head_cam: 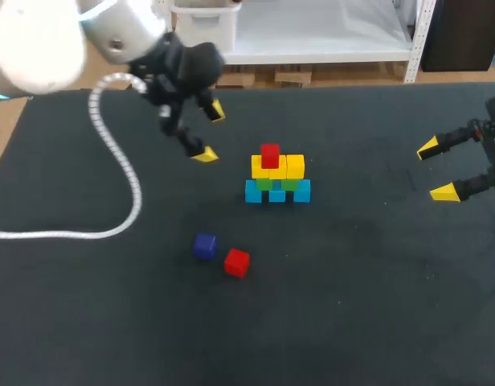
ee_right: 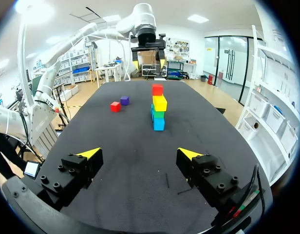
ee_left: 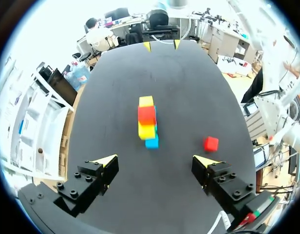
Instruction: Place the blue cubes, place green cubes on the blue cubes, place the yellow cubes on the green cubes, then place the red cubes on the yellow cubes, and place purple cube on the red cubes.
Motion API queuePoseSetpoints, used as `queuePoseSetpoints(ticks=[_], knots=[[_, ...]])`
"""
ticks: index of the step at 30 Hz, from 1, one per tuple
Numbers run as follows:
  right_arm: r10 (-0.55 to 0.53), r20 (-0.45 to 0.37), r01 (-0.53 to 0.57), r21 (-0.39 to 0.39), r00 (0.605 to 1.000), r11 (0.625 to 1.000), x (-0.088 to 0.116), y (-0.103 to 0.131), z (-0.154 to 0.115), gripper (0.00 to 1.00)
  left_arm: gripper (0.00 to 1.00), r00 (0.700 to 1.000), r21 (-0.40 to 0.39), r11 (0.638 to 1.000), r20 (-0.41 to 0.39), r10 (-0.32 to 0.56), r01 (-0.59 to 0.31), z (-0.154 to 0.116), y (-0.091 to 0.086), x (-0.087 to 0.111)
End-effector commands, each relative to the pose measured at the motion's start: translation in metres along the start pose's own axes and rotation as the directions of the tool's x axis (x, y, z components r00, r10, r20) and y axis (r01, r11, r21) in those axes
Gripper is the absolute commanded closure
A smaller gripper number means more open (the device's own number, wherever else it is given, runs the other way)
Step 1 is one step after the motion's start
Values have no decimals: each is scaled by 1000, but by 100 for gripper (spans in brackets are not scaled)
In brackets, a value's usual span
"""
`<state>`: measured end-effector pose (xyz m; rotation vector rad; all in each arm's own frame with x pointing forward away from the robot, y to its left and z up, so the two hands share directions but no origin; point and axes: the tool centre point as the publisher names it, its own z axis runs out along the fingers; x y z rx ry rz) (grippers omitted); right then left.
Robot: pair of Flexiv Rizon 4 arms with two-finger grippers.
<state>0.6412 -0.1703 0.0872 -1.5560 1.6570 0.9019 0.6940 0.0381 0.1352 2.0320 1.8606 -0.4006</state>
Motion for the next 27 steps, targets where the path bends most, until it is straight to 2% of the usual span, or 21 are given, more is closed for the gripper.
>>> queuePoseSetpoints(ticks=[1, 5, 10, 18, 23, 27], knots=[[-1, 2, 1, -1, 1000, 1000, 0, -1, 1, 0, 0, 995, -43, 999, 98, 2, 3, -18, -21, 39], [-1, 2, 1, -1, 1000, 1000, 0, -1, 1, 0, 0, 995, -47, 999, 99, 10, -6, -28, -29, 63], [-1, 2, 1, -1, 1000, 1000, 0, -1, 1, 0, 0, 990, -38, 999, 140, 11, -5, -40, -42, 90], [-1, 2, 1, -1, 1000, 1000, 0, -1, 1, 0, 0, 991, -28, 1000, 134, -6, 10, -54, -59, 128], [-1, 2, 1, -1, 1000, 1000, 0, -1, 1, 0, 0, 992, -27, 1000, 125, -2, 5, -59, -61, 141], [-1, 2, 1, -1, 1000, 1000, 0, -1, 1, 0, 0, 995, -18, 1000, 94, 15, -14, -59, -57, 142]])
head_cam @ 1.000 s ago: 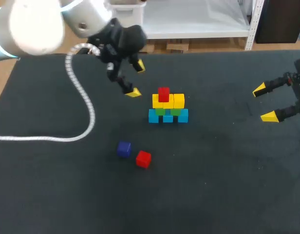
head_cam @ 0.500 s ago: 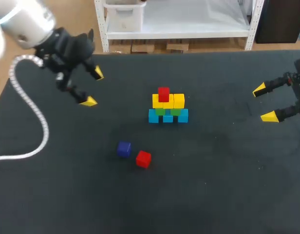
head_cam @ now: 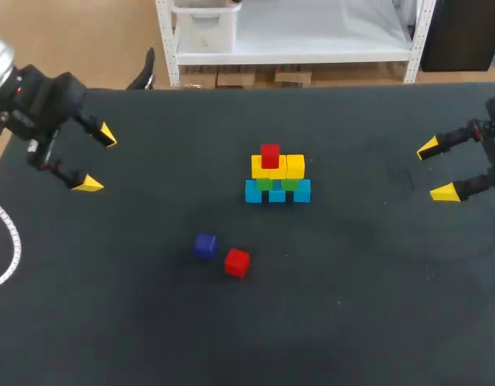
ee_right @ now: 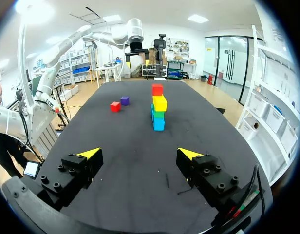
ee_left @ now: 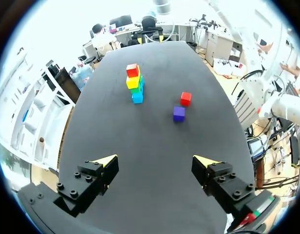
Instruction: Place the blue cubes, place green cubes on the blue cubes, place the yellow cubes on the green cubes, then place the red cubes on the yellow cubes, and place purple cube on the red cubes.
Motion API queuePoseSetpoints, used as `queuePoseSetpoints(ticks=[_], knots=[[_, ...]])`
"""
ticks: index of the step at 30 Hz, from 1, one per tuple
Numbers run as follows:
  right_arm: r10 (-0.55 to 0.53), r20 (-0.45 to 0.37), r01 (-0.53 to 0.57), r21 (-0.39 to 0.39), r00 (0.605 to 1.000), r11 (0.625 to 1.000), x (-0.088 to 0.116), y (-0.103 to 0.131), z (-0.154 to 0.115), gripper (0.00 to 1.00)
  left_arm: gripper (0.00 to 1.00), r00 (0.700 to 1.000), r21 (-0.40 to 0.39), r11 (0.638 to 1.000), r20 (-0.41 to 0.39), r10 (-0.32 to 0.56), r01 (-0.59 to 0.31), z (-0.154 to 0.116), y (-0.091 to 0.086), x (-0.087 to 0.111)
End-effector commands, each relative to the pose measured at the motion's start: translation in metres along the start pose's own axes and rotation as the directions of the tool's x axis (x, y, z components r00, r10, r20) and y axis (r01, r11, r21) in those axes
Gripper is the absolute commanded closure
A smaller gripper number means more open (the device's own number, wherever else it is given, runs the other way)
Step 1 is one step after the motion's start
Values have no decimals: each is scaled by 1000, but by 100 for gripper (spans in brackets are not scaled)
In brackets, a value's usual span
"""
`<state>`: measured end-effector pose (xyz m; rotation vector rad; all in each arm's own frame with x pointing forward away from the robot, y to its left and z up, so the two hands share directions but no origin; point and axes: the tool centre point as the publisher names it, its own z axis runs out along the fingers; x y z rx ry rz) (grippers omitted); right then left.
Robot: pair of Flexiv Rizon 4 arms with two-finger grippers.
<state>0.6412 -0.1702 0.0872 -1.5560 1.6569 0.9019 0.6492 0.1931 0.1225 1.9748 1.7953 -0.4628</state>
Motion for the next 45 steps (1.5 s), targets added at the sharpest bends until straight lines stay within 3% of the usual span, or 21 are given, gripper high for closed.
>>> queuePoseSetpoints(ticks=[1, 4, 5, 8, 10, 13, 16, 18, 24, 28, 35, 41, 45], knots=[[-1, 2, 1, -1, 1000, 1000, 1, -1, 1, 0, 0, 1000, 2, 1000, 4, 6, -6, -1, -1, 2], [-1, 2, 1, -1, 1000, 1000, 1, -1, 1, 0, 0, 1000, 2, 1000, 4, 6, -6, -1, -1, 2], [-16, -23, 16, 19, 1000, 1000, -1, -1, -12, 0, 0, 1000, 2, 1000, 4, 6, -6, -1, -1, 2], [-54, -99, 62, 82, 994, 995, -18, 6, -38, 0, 0, 1000, 2, 1000, 4, 6, -6, -1, -1, 2], [-105, -91, 114, 91, 990, 989, -33, 17, -40, 0, 0, 1000, 2, 1000, 4, 6, -6, -1, -1, 2], [-188, -54, 191, 54, 981, 980, -54, 37, -23, 0, 0, 1000, 2, 1000, 4, 6, -6, -1, -1, 2], [-285, -17, 284, -46, 958, 958, -71, 61, 6, 0, 0, 1000, 2, 1000, 4, 6, -6, -1, -1, 2], [-326, 13, 325, -121, 945, 938, -79, 75, 26, 0, 0, 1000, 2, 1000, 4, 6, -6, -1, -1, 2], [-413, 42, 411, -242, 910, 879, -95, 98, 65, 0, 0, 1000, 2, 1000, 4, 6, -6, -1, -1, 2], [-518, 34, 492, -370, 855, 788, -105, 102, 92, 0, 0, 1000, 2, 1000, 4, 6, -6, -1, -1, 2], [-676, 48, 568, -588, 735, 575, -116, 103, 147, 0, 0, 1000, 2, 1000, 4, 6, -6, -1, -1, 2], [-769, 14, 550, -707, 639, 444, -117, 109, 191, 0, 0, 1000, 2, 1000, 4, 6, -6, -1, -1, 2], [-817, -23, 517, -764, 576, 386, -113, 112, 214, 0, 0, 1000, 2, 1000, 4, 6, -6, -1, -1, 2]])
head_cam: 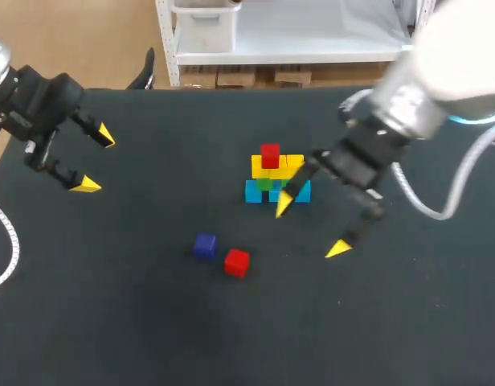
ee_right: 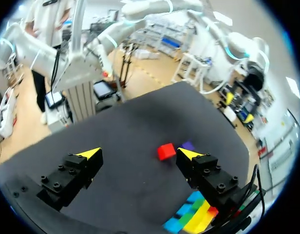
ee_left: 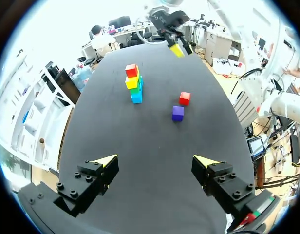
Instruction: Place the blue cubes, place green cubes on the blue cubes, place the yellow cubes on the green cubes, then place the red cubes on the yellow cubes, and place purple cube on the red cubes.
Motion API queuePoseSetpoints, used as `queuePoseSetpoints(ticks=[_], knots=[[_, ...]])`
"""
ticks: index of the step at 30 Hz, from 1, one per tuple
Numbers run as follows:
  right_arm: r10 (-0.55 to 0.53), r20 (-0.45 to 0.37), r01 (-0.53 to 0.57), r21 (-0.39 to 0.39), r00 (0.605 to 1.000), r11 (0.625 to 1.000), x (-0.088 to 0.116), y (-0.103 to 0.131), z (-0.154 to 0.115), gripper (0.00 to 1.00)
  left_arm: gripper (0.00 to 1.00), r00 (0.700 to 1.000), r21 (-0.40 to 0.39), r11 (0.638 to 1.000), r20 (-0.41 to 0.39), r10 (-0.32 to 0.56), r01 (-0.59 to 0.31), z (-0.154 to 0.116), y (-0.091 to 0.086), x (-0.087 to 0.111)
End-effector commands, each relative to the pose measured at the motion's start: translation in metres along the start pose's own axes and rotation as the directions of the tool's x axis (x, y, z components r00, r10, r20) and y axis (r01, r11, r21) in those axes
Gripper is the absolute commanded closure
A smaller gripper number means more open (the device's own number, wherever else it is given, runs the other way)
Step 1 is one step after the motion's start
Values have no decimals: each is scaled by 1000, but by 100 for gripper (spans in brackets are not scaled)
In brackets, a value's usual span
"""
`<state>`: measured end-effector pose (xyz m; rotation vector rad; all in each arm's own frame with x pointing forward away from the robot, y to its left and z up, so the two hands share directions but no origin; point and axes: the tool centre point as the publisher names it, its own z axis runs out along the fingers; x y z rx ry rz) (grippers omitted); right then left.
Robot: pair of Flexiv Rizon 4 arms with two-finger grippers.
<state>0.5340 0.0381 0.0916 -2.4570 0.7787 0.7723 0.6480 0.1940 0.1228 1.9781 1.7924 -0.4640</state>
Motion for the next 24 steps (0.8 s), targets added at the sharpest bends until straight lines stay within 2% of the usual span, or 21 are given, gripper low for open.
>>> queuePoseSetpoints(ticks=[1, 11, 24], knots=[[-122, -137, 68, -341, 983, 937, 0, -29, 37, 0, 0, 1000, 0, 1000, 3, 4, -4, 0, 1, 1], [-145, -171, 70, -383, 975, 921, 8, -37, 69, 0, 0, 1000, 0, 1000, 3, 4, -4, 0, 1, 1], [-182, -153, 116, -364, 971, 924, 17, -47, 81, 0, 0, 1000, 0, 1000, 3, 4, -4, 0, 1, 1]])
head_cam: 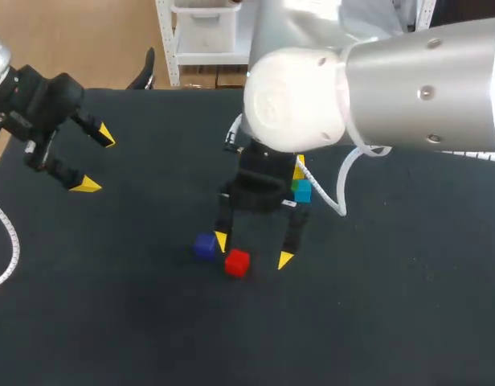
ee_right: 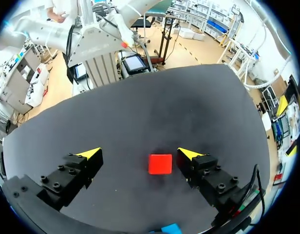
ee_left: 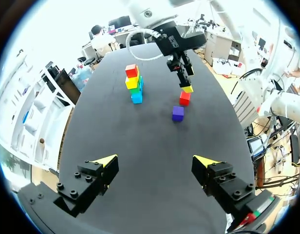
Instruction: Place the blue cubes, place green cubes on the blue cubes, place the yellow cubes on the green cubes, then place the red cubes on the yellow cubes, and place purple cube on the red cubes.
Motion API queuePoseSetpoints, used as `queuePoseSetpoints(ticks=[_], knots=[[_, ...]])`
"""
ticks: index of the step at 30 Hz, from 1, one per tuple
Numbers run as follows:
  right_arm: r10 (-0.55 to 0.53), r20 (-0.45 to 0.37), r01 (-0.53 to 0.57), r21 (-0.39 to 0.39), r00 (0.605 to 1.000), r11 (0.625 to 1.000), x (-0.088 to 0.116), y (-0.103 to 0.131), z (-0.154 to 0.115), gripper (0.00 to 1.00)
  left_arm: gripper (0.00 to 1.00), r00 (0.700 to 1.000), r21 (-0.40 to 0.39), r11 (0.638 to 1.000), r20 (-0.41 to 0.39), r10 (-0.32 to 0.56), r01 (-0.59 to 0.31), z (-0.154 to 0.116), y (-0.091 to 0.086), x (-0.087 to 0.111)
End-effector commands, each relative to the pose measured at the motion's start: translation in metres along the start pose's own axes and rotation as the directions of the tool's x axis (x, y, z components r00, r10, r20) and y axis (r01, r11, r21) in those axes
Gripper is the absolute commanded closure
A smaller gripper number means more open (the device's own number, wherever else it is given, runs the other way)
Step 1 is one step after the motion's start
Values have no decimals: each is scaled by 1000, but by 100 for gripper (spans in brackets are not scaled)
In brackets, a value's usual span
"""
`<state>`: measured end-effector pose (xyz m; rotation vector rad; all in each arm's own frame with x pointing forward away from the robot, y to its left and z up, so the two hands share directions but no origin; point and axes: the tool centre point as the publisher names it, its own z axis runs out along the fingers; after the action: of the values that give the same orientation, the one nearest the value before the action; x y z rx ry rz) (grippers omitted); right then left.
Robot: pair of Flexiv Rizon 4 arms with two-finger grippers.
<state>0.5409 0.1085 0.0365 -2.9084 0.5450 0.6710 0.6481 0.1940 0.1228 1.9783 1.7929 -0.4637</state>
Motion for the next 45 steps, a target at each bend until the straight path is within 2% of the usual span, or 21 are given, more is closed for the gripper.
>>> queuePoseSetpoints(ticks=[1, 14, 30, 32, 34, 38, 43, 45], knots=[[-3, 9, 3, 5, 1000, 1000, 5, -5, 4, 0, 0, 1000, 0, 1000, 4, 4, -4, 0, 0, 1], [65, -13, -65, 38, 998, 997, 27, -12, 13, 0, 0, 1000, 0, 1000, 4, 4, -4, 0, 0, 1], [69, -44, -68, 27, 997, 997, 27, -16, 17, 0, 0, 1000, 0, 1000, 4, 4, -4, 0, 0, 1], [77, -46, -76, 22, 996, 997, 28, -16, 18, 6, 0, 1000, 0, 1000, 4, 4, -4, 0, 0, 1], [80, -48, -79, 21, 996, 997, 29, -17, 19, 7, 0, 1000, 0, 1000, 4, 4, -4, 0, 0, 1], [91, -56, -90, 19, 994, 996, 30, -17, 22, 20, 0, 1000, 0, 1000, 4, 4, -4, 0, 0, 1], [110, -61, -108, 26, 992, 994, 33, -18, 23, 52, 0, 1000, 0, 1000, 4, 4, -4, 0, 0, 1], [114, -63, -112, 27, 992, 993, 34, -18, 23, 55, 0, 1000, 0, 1000, 4, 4, -4, 0, 0, 1]])
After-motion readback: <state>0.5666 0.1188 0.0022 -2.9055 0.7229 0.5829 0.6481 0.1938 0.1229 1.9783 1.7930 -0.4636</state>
